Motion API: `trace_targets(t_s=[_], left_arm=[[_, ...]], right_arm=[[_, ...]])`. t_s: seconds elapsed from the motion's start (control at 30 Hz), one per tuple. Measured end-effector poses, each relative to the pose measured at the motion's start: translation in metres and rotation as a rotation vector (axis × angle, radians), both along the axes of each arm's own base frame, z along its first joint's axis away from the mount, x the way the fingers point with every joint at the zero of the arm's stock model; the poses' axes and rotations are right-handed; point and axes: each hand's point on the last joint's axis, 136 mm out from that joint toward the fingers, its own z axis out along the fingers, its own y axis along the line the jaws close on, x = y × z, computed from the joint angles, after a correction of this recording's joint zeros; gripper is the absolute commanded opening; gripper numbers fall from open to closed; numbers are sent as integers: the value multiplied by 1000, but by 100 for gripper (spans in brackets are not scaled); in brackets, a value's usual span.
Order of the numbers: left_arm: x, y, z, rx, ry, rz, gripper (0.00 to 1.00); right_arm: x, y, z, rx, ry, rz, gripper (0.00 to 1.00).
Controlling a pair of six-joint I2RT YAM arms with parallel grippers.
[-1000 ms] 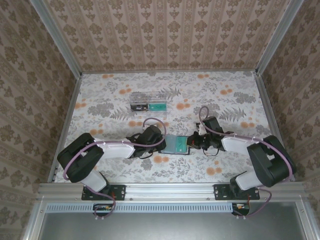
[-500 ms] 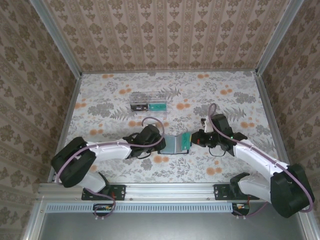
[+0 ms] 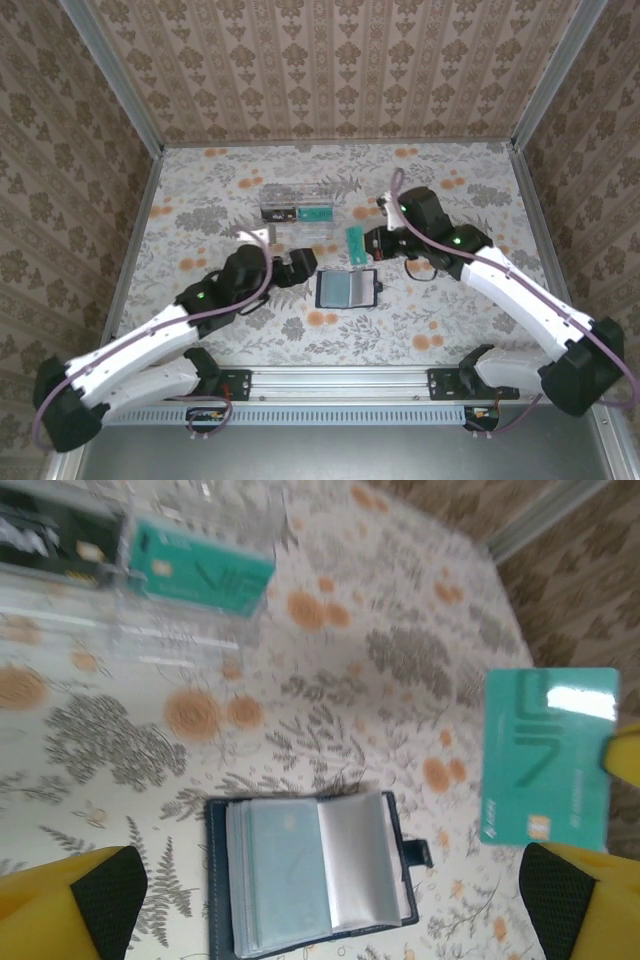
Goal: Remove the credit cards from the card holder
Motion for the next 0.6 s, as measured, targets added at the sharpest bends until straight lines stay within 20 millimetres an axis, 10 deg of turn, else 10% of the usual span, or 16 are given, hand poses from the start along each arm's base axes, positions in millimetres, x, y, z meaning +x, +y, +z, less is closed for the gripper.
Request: trace_targets(t_s=[0.6], left_arm=[[-33, 97, 25, 33, -138, 156, 100]], right_arm=[[81, 82, -19, -755, -508, 542, 0]])
